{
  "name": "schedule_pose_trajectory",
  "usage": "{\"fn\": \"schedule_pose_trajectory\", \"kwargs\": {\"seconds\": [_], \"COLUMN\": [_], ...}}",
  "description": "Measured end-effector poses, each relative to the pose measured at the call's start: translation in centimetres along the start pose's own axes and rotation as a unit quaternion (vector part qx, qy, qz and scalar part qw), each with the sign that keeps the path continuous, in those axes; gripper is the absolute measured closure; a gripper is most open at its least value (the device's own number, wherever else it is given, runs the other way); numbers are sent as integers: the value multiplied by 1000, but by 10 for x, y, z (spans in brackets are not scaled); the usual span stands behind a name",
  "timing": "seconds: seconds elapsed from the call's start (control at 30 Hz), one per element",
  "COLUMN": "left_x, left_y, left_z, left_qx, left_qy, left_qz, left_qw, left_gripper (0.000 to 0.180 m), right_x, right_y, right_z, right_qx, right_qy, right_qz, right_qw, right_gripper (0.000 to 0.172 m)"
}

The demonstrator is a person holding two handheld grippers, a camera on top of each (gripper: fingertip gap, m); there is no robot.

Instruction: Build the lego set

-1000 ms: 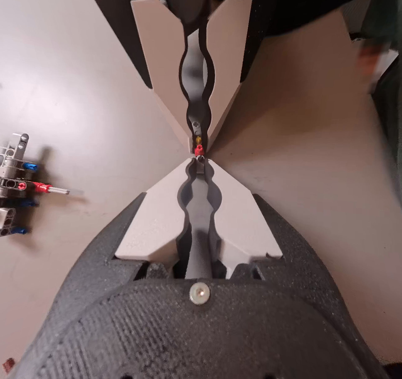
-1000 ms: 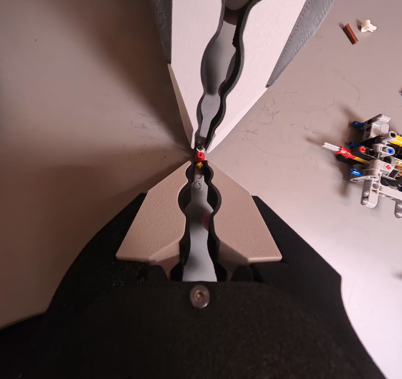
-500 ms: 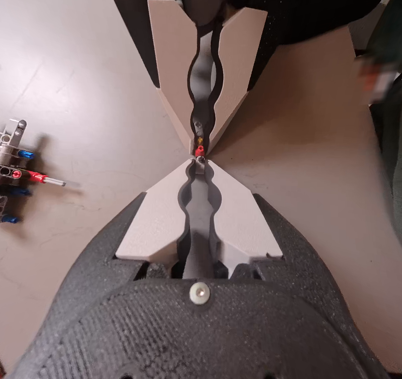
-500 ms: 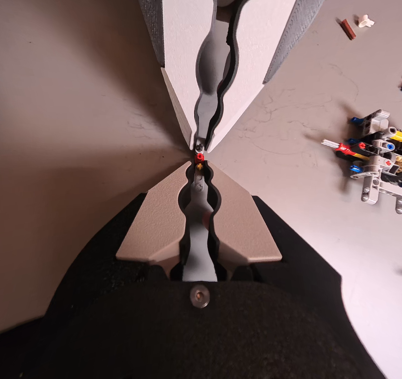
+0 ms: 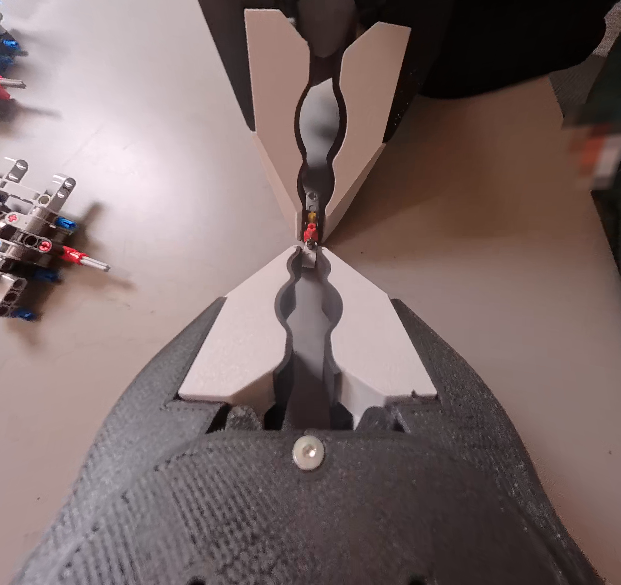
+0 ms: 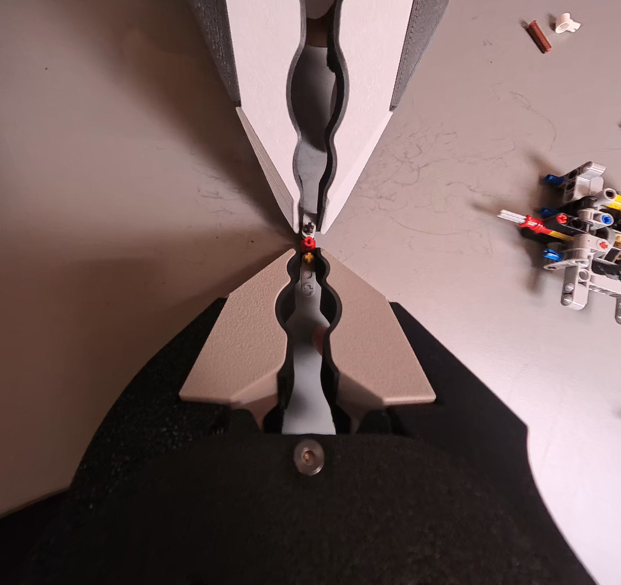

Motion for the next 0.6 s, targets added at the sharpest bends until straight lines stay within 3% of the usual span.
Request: {"fn": "schedule_pose_trajectory", "kwargs": {"seconds": [0.17,0.6], "left_x": [-3,0], "left_y": [1,3], "left_z": [-1,-6], "left_qx": [11,53], "left_qy": [-52,-42], "left_qz": [-23,-4], "left_qw": [998,998], "left_gripper": [173,173], "right_x": [-1,-1], "right_y": [0,0], "right_z": [0,0], "right_qx": [1,5], "right_qy": [13,11], "right_qz": [0,1], "right_qw": [1000,1000], "right_gripper": [166,166]}}
Point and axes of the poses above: each gripper's, where its closed fingertips meet, y out along the fingers, z out of its underside, x = y × z across the jaws, the point moved 8 cm from there along -y, back along the fingers, and after that the axes turned 5 degrees about y, right-handed, at the moved point
